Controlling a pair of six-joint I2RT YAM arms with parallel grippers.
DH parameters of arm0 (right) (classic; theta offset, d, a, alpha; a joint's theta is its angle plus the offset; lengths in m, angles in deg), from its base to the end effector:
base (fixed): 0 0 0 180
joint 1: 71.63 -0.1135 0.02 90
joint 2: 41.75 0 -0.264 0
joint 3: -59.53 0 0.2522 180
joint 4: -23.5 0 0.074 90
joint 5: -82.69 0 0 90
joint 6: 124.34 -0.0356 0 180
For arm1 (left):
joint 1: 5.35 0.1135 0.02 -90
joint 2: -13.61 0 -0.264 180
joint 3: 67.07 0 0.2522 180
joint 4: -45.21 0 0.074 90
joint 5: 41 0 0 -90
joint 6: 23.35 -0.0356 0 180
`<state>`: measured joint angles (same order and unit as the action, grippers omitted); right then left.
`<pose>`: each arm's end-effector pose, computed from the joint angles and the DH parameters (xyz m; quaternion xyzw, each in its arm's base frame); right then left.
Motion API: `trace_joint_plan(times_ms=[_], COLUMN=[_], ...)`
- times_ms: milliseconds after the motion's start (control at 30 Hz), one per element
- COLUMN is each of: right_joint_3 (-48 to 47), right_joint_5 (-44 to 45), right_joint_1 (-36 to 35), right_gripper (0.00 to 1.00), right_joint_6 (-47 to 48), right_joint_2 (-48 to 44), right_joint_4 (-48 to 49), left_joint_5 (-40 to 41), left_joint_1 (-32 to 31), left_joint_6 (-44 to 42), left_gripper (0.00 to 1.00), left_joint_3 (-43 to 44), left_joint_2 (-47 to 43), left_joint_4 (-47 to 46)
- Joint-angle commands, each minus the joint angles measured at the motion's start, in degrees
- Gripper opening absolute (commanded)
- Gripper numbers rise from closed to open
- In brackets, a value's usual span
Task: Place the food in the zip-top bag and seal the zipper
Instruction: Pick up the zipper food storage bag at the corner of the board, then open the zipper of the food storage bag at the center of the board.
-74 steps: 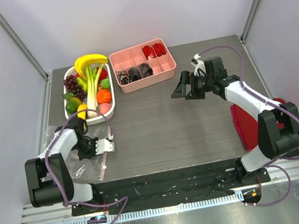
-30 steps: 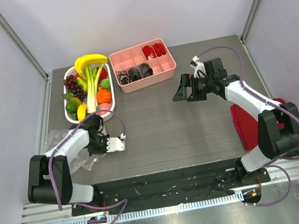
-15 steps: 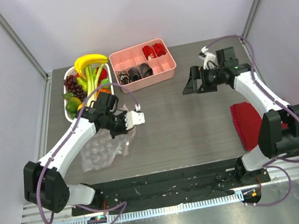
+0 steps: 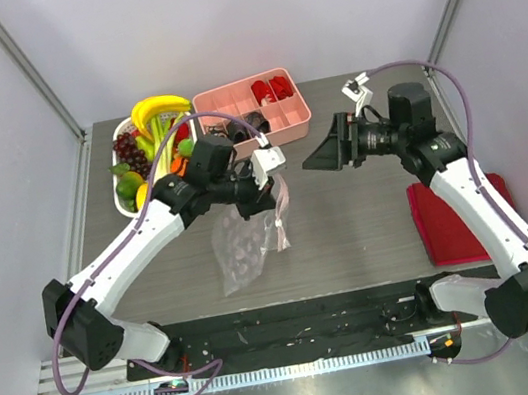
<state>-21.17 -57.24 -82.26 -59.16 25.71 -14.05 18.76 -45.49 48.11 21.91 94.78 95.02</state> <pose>0.2433 0.0734 0.3752 -0.1331 0.7841 0.4875 0.3604 0.2233 -0.2117 0.3385 0.5246 0.7168 -0.3076 0.3410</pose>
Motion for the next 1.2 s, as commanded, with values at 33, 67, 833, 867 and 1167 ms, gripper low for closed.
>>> trace_joint_plan(times_ms=[33, 67, 833, 867, 1167], right_joint_3=[1.9, 2.25, 9.72, 9.29, 8.32], right_joint_5=[1.15, 1.41, 3.43, 4.48, 17.66], right_joint_1=[-4.91, -5.53, -10.02, -9.59, -7.03], right_gripper=[0.86, 0.86, 0.01, 0.01, 0.01], right_joint_6=[-9.1, -10.5, -22.55, -22.55, -29.05], right_joint_2=[2.32, 3.19, 3.47, 3.21, -3.56], right_joint_4=[6.21, 6.21, 15.18, 14.92, 11.24], left_joint_5=[-5.1, -3.53, 2.01, 3.16, 1.59], left_joint_1=[-1.78, -2.91, -7.85, -7.85, -3.72], left_joint_6=[2.12, 1.59, -5.98, -3.71, 12.19], left_gripper=[0.0, 0.0, 0.2, 0.26, 0.61], left_joint_3=[2.21, 2.21, 4.23, 3.97, -0.51], left_joint_2=[-0.13, 0.04, 0.49, -0.04, -10.84], left_joint_4=[-6.08, -6.0, -2.74, -3.26, -6.96])
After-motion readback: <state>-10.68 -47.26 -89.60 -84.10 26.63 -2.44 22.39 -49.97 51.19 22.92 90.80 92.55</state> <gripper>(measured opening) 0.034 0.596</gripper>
